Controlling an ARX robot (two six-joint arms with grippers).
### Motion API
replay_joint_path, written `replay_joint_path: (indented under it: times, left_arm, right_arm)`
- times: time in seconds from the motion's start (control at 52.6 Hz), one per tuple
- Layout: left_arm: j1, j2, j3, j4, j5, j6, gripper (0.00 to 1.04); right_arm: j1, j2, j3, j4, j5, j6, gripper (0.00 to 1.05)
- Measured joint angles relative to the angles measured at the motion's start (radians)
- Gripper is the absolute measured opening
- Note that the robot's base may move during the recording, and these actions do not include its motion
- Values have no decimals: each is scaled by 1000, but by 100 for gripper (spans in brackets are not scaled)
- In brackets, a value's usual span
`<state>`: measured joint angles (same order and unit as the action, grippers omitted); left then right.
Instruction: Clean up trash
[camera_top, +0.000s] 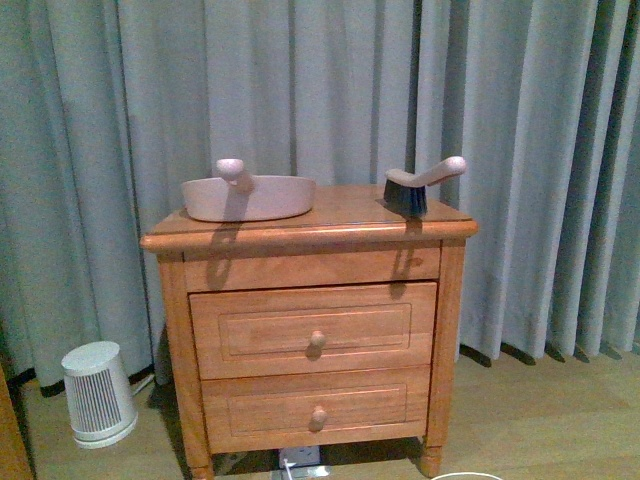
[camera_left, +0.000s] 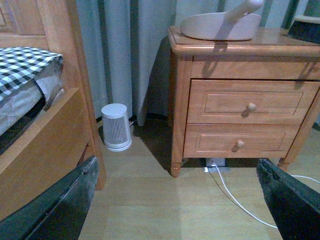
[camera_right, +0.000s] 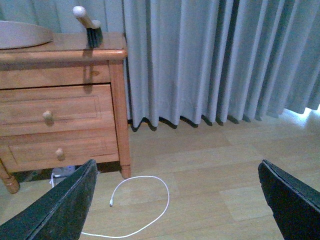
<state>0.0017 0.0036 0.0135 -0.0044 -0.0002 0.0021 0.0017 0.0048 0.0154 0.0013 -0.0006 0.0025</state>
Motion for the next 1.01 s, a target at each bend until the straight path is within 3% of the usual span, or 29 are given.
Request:
replay_joint_path:
  times: [1.007]
  left_arm:
    - [0,0,0,0,0,0,97]
  right_arm:
    - [0,0,0,0,0,0,97]
